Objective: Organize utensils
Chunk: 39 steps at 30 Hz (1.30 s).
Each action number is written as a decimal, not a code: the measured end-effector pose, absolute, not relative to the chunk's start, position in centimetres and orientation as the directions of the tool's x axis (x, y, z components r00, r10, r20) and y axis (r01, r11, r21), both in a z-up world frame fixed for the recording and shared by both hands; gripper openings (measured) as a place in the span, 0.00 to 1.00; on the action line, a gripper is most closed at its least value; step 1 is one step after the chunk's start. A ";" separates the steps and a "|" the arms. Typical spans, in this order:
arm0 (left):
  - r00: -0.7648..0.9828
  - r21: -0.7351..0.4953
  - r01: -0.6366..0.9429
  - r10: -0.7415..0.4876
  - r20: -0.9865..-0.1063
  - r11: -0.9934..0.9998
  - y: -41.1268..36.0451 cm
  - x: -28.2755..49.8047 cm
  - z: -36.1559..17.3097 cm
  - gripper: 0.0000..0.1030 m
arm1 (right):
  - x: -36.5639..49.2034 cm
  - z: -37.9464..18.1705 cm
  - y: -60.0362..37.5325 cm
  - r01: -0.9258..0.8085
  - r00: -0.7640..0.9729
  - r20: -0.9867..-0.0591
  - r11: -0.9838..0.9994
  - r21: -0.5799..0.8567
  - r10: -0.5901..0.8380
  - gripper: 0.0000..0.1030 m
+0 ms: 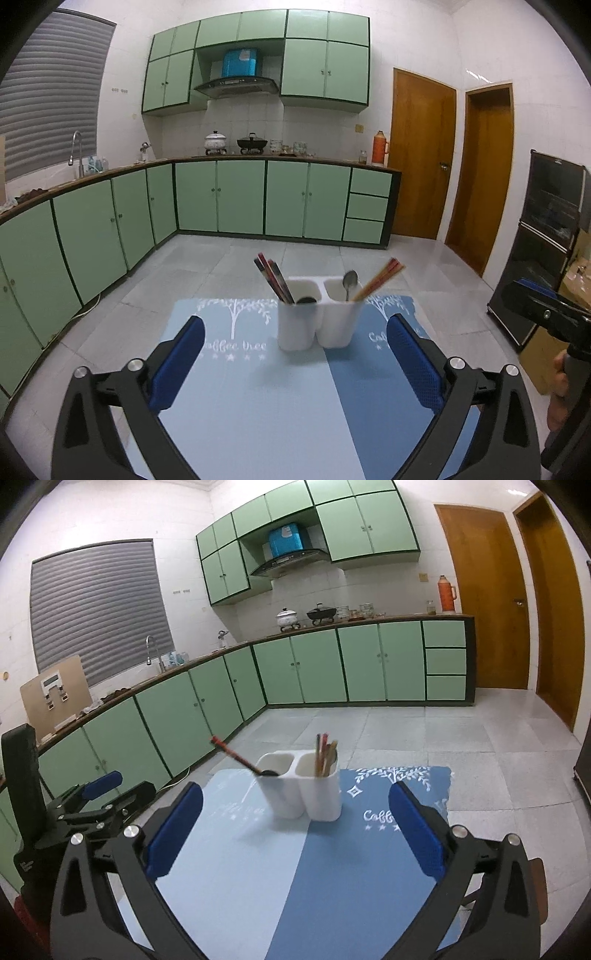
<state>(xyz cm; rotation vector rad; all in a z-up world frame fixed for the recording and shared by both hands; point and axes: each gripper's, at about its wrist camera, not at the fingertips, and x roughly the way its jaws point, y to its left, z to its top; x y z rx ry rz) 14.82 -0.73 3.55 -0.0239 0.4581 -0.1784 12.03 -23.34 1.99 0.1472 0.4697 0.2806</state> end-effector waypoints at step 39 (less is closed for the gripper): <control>0.922 -0.008 0.166 -0.158 -0.354 0.986 0.0 4.5 5.5 0.94 | 3.8 3.0 -20.2 -0.289 0.867 -0.386 0.949 0.123 0.314 0.95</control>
